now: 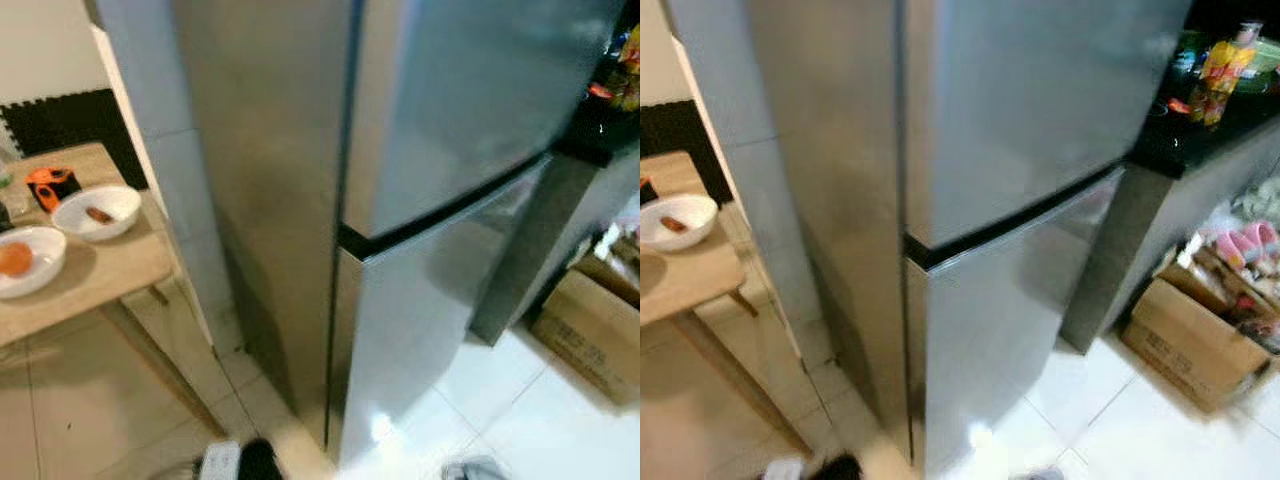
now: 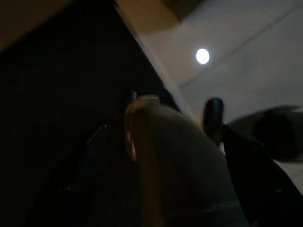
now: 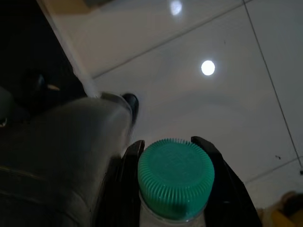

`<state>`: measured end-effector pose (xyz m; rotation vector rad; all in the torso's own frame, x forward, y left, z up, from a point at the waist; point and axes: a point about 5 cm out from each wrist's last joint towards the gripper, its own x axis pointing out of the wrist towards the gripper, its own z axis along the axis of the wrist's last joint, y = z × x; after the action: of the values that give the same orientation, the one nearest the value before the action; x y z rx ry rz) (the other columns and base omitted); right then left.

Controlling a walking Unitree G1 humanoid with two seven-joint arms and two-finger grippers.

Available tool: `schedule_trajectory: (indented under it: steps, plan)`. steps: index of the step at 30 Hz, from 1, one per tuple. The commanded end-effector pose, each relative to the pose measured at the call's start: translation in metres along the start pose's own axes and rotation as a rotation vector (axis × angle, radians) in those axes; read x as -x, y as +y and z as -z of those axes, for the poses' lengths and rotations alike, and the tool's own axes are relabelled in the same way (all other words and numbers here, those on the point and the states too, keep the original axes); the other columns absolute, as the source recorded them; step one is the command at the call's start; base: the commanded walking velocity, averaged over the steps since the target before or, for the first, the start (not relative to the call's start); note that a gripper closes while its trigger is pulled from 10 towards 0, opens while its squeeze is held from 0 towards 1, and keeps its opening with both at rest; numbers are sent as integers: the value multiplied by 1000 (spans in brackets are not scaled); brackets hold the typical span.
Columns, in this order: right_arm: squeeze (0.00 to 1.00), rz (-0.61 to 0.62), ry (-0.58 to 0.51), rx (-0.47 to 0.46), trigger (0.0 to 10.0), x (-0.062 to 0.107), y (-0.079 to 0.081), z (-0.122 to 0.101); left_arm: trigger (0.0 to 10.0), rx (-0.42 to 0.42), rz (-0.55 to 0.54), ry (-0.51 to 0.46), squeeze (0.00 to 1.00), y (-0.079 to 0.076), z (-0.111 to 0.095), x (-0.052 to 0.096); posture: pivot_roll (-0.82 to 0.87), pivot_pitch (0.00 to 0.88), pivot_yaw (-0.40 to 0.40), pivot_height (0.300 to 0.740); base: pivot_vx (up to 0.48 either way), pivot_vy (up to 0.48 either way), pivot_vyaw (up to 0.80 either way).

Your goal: Restocking fridge

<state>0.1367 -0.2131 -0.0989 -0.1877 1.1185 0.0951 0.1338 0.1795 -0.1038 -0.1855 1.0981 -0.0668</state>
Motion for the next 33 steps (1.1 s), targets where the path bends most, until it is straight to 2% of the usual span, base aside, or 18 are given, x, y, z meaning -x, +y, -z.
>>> schedule_trajectory:
  steps: [1, 7, 22, 26, 33]
  plan:
    - [0, -5, -2, -2, 10000, 0, 1, -2, 10000, -4, -1, 2, 0, 0, 0, 0, -44, 0, -21, 740, 0, -469, 0]
    - [0, -3, -3, -4, 10000, 0, 1, -1, 10000, -1, -5, 3, 0, 1, 0, 0, -44, 0, -20, 740, 0, -454, 0]
    - [0, -13, -4, -1, 10000, 0, 2, -2, 10000, 14, -42, 1, 0, 7, 1, 2, -47, 3, -19, 740, 0, 0, 0]
    - [0, -16, -6, 2, 10000, -1, 3, -2, 10000, 51, -56, -10, 0, 9, 1, 2, -44, 7, -20, 740, 0, 0, 0]
    - [0, -22, -3, 19, 10000, 0, 4, 0, 10000, 30, -62, -8, 0, 11, 1, 3, -39, 0, -15, 740, 0, 0, 0]
